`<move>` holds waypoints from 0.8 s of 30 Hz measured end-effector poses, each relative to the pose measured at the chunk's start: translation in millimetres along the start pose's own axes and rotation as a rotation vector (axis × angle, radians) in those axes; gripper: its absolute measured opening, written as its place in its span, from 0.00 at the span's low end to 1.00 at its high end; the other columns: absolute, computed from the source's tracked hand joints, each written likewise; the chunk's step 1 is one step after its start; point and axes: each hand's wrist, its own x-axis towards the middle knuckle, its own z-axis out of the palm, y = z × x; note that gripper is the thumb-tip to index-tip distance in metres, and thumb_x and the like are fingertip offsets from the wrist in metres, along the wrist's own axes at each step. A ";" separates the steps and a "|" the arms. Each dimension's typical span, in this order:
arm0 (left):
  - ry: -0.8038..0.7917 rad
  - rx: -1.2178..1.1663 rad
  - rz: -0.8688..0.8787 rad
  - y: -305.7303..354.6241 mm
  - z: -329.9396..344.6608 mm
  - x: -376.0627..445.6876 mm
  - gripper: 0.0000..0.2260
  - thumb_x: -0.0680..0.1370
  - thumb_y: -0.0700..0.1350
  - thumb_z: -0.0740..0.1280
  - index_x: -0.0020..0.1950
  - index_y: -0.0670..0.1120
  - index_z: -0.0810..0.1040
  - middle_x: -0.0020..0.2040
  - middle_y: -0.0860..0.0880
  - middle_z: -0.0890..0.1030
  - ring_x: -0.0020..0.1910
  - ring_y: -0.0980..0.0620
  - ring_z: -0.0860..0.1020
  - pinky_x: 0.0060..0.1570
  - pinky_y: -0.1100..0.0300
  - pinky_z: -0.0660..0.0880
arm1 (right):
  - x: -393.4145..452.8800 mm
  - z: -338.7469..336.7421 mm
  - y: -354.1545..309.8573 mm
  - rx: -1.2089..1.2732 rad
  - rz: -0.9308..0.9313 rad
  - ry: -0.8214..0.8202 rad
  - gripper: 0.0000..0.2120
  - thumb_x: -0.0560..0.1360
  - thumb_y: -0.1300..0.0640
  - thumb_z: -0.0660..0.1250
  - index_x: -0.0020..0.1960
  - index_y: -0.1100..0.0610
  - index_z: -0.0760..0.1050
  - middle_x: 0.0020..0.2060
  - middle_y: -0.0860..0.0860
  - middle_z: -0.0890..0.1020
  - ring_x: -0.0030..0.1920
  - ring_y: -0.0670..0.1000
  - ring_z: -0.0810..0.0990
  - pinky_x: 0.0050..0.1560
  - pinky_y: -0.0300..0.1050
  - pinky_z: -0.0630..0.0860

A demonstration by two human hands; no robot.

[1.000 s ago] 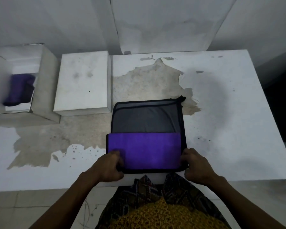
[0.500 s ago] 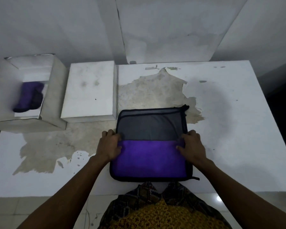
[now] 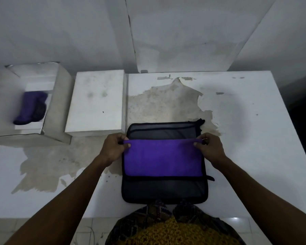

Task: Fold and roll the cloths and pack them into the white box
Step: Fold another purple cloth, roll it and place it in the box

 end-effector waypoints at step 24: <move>-0.181 1.015 0.414 -54.2 66.5 -2.4 0.36 0.74 0.71 0.41 0.75 0.56 0.32 0.76 0.51 0.33 0.75 0.49 0.33 0.74 0.50 0.38 | -18.1 53.9 49.8 -0.985 -0.418 -0.233 0.41 0.70 0.25 0.40 0.74 0.43 0.28 0.75 0.49 0.31 0.76 0.52 0.32 0.74 0.56 0.35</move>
